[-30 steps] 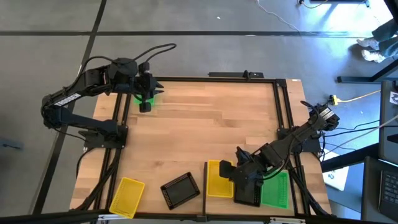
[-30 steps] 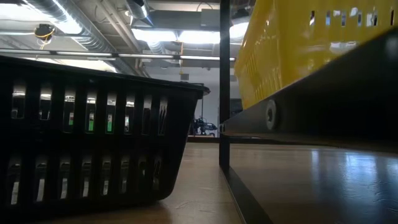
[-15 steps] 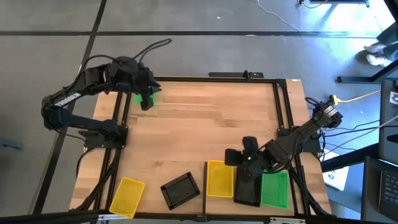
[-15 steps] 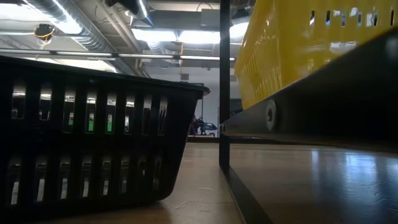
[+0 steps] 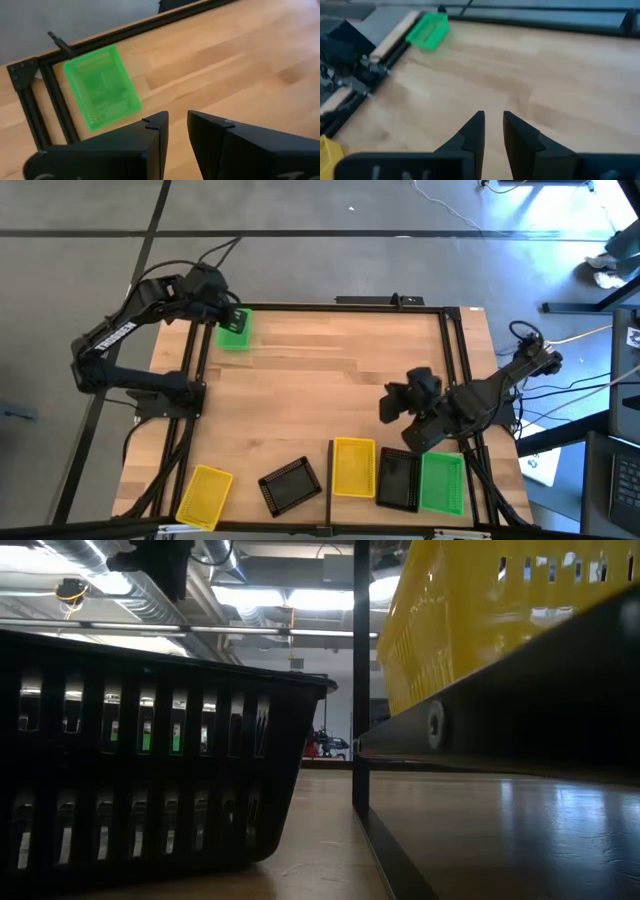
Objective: Stack baskets on shelf by color
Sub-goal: Stack the green bin on top of the green bins on the shelf
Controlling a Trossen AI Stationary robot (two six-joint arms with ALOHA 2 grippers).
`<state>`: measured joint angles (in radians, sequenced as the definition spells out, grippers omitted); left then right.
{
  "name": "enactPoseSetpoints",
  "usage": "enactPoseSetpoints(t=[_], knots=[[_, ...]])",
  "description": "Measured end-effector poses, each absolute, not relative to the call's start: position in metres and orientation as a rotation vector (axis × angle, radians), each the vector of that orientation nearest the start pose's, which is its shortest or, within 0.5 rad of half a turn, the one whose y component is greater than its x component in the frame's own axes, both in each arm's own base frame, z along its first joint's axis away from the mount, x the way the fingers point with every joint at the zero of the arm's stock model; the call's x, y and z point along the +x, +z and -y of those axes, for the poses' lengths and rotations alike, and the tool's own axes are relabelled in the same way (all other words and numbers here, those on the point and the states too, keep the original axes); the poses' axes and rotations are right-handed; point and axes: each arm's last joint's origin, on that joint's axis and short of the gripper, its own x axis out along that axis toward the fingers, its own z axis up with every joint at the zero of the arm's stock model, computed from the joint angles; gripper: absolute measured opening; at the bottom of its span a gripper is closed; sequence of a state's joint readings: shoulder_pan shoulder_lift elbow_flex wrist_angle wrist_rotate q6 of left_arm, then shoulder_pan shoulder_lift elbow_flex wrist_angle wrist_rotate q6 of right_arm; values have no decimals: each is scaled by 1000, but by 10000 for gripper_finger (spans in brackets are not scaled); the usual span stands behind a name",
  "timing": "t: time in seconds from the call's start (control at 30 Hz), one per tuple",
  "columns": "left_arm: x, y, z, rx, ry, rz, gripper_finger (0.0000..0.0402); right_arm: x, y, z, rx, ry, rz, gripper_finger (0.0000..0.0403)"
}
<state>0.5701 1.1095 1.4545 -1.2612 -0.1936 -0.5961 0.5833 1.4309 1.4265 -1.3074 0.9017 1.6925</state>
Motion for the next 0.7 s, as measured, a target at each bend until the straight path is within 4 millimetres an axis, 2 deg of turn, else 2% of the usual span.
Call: enactPoseSetpoints(t=[0.43, 0.7], knots=[[165, 378, -135, -803, 1107, -785, 64, 183, 378, -91, 515, -780, -434, 67], [179, 349, -170, -972, 1136, -890, 64, 176, 393, -86, 433, -661, -426, 67]])
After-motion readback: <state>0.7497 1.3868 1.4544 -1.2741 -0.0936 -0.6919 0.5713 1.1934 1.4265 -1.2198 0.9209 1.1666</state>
